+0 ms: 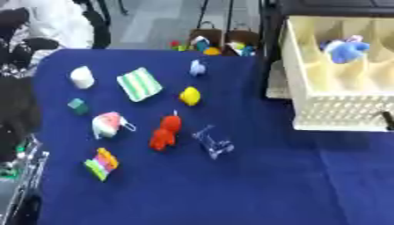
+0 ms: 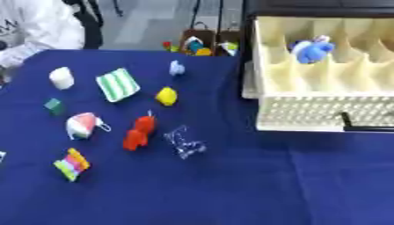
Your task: Pick up objects from table and place into drawer.
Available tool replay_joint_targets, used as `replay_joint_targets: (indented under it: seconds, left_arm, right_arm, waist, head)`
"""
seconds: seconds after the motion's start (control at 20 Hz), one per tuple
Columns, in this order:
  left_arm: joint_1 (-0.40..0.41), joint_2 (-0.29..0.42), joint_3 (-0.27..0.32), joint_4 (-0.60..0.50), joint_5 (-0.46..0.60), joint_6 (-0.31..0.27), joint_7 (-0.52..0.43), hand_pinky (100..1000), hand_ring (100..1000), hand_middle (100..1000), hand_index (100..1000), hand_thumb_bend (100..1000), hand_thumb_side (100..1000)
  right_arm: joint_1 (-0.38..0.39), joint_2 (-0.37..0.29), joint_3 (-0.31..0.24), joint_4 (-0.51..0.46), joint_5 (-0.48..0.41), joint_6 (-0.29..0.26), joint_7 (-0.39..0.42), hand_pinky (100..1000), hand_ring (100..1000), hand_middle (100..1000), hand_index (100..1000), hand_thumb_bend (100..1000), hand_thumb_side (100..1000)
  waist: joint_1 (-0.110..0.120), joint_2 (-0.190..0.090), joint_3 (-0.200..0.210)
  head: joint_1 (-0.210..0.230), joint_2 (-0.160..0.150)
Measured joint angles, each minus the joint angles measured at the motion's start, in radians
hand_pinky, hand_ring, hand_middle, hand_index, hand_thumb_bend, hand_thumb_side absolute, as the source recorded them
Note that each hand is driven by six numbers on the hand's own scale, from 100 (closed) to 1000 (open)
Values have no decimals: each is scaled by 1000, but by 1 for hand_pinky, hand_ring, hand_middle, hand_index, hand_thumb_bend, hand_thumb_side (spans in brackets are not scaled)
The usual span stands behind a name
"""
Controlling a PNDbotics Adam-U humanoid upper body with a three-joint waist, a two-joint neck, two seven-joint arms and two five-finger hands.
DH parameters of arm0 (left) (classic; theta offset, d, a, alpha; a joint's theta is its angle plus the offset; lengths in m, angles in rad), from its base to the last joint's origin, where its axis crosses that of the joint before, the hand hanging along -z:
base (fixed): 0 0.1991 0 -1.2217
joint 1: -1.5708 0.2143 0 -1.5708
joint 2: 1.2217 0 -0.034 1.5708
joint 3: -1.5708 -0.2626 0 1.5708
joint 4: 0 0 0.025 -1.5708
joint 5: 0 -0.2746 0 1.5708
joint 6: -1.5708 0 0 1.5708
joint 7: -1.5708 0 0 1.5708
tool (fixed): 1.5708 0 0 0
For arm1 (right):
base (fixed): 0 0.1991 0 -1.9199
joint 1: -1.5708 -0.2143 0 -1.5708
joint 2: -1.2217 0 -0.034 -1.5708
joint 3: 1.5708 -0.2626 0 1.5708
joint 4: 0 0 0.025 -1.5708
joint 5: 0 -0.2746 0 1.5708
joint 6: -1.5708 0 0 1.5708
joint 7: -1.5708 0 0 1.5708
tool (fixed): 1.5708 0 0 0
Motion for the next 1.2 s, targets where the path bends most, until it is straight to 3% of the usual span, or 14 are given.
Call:
replay_joint_targets:
  seconds: [0.2,0.35,0.8,1.2]
  left_arm:
    - [12,7,3,0,-10,-7,1,660,863,777,923,153,753]
    - [50,54,14,0,-34,-28,5,647,844,771,926,109,737]
    - [212,286,57,0,-195,-102,54,706,859,796,977,100,662]
    - [330,506,98,0,-445,-128,75,811,898,858,1000,100,610]
  right_arm:
    - [3,0,0,0,0,0,0,640,705,687,766,100,736]
    - [4,-1,0,0,0,0,0,640,705,687,766,100,736]
    - [12,-8,1,0,0,0,0,641,705,687,766,100,738]
    - [15,-12,1,0,0,0,0,641,704,687,766,100,738]
  waist:
    - [1,0,1]
    - [6,-2,1]
    - [15,-13,-1]
    - [17,-23,1]
  head:
    - [3,1]
    - [4,5]
    - [18,15]
    - [28,15]
